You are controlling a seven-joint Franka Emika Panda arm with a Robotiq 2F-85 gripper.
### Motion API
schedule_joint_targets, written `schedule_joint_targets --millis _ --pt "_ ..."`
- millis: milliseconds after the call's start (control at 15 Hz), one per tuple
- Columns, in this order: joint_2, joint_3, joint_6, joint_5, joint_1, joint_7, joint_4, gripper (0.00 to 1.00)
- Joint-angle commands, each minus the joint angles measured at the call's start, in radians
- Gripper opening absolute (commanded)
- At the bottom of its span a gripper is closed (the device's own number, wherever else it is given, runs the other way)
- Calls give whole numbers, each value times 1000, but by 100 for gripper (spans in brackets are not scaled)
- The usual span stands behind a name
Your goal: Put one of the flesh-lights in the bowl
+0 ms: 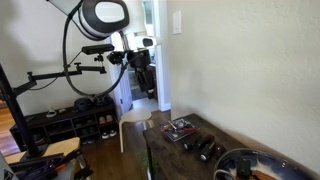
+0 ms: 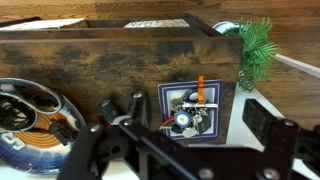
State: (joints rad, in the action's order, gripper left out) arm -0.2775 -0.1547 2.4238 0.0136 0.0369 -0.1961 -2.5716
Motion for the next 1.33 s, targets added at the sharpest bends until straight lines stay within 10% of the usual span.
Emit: schedule_joint_targets --millis 0,1267 --pt "23 19 -6 -11 11 3 22 100" --pt "352 99 195 -132 -21 20 178 100"
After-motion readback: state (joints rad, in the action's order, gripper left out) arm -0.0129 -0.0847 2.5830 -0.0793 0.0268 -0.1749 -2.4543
